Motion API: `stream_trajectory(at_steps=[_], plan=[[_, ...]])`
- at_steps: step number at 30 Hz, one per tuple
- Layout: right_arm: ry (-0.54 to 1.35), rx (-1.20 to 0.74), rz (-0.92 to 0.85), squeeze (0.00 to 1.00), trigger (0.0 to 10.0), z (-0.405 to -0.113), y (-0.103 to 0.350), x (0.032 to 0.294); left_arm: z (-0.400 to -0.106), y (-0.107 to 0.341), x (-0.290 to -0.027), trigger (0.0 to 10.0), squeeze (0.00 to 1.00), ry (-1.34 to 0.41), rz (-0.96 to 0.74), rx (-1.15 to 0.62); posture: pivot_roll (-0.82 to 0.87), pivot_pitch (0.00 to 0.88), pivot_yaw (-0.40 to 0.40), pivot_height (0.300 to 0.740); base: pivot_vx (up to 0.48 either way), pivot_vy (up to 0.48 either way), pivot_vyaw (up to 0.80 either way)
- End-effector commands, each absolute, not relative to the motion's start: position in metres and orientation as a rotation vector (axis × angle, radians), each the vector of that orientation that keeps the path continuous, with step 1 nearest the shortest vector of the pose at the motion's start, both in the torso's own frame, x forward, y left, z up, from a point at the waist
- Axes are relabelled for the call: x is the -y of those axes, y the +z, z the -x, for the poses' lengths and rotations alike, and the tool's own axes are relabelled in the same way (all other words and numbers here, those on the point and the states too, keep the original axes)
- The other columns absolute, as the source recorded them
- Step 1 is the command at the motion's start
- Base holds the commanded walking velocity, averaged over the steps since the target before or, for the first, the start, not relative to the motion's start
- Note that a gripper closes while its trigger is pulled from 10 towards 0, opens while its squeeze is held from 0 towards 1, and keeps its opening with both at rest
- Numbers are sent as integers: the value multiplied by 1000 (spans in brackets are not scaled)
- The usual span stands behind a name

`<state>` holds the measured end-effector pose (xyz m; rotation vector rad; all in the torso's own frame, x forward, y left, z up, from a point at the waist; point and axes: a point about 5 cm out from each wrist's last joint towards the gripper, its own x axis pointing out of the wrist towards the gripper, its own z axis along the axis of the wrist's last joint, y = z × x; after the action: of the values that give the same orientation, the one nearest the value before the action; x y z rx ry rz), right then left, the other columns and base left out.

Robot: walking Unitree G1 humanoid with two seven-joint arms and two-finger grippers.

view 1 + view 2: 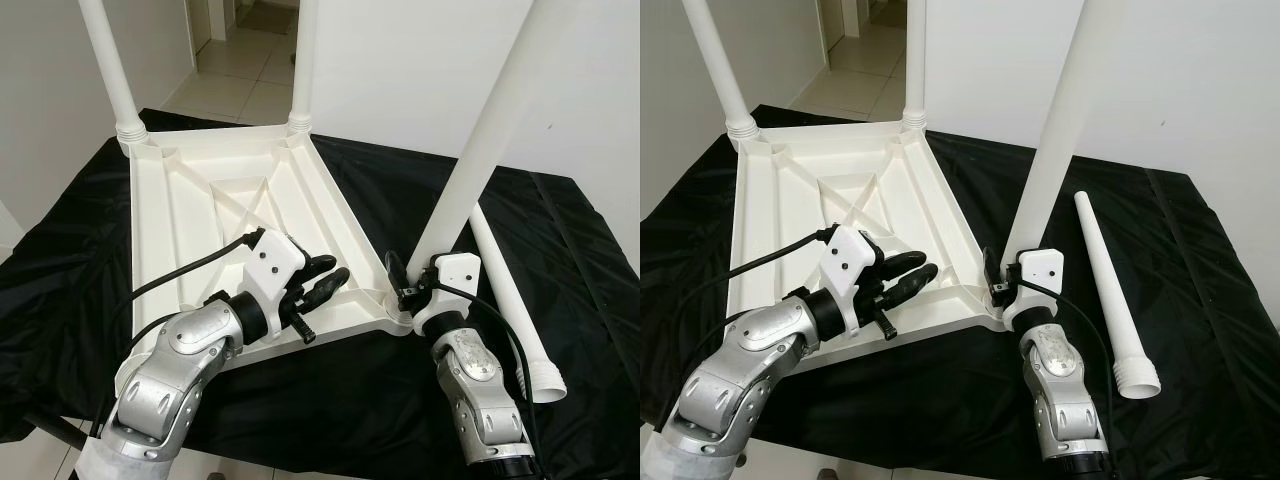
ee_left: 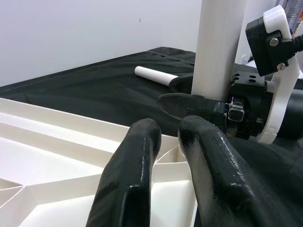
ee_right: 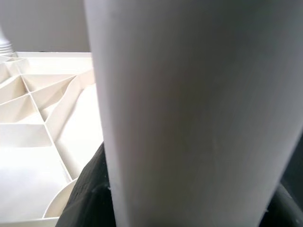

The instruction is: Building children table

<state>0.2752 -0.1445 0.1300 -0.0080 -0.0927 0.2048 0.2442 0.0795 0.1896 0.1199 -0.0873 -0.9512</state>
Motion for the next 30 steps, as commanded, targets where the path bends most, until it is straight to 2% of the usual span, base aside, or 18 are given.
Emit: stream_trajectory(at_steps=[1,16,30], plan=[[173,-81,8,0,10000,-271,98,156,-244,192,-81,10000,0,-929,-125,90,162,29,-62,740,0,0,0],[88,-105,-35,0,10000,-279,98,159,-244,194,-80,10000,0,-931,-124,94,165,32,-63,740,0,0,0],[56,-117,-33,0,10000,-272,89,165,-243,196,-81,10000,0,-926,-120,99,163,41,-64,740,0,0,0]])
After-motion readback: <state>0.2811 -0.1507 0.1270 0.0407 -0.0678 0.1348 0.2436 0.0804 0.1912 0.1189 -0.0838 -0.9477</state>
